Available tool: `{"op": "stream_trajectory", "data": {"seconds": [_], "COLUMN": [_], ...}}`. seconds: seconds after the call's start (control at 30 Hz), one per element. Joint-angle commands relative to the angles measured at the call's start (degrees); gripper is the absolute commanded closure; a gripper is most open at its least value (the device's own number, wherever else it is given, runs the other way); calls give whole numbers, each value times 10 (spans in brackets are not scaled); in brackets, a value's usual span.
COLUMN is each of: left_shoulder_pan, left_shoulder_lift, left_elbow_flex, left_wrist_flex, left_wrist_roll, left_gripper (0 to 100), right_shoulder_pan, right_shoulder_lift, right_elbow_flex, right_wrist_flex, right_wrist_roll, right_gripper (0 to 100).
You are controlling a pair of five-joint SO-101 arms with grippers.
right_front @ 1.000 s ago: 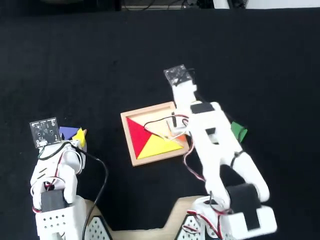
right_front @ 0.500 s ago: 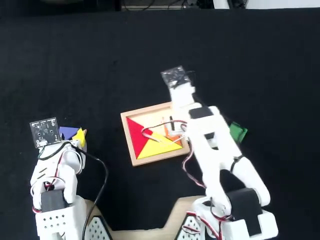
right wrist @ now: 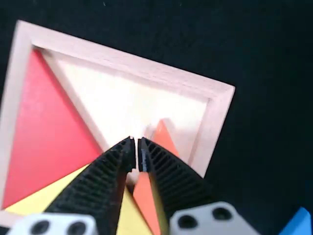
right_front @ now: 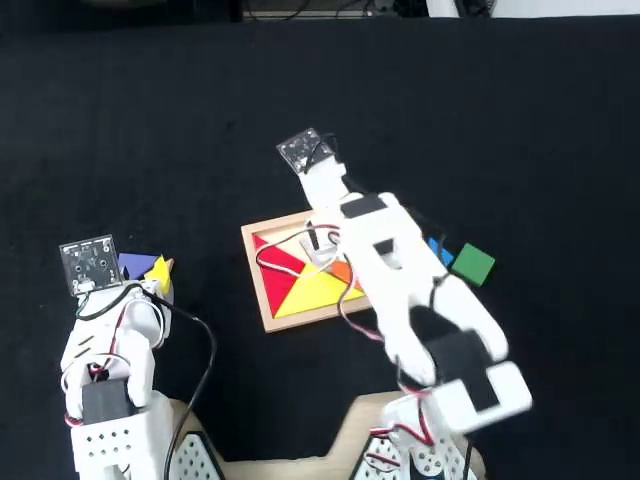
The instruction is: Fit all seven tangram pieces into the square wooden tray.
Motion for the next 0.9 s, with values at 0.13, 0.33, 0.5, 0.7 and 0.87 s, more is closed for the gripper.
{"op": "stream_trajectory", "data": {"seconds": [0.13,0.33,0.5,0.7,0.87], "left_shoulder_pan": [7,7,7,7,7], "left_shoulder_lift": [-4,-4,-4,-4,-4], "left_elbow_flex": [11,11,11,11,11], "left_wrist_flex": [3,3,3,3,3], "left_wrist_roll": [4,4,4,4,4], "left_gripper": [802,802,802,802,802], "right_shoulder_pan": [4,23,23,19,27], "right_shoulder_lift": [5,-21,-24,-29,-55], "right_elbow_flex": [-39,-5,15,15,2], "right_wrist_flex": [11,11,11,65,93], "right_wrist_roll": [7,7,8,31,29], "right_gripper": [988,988,988,988,988]}}
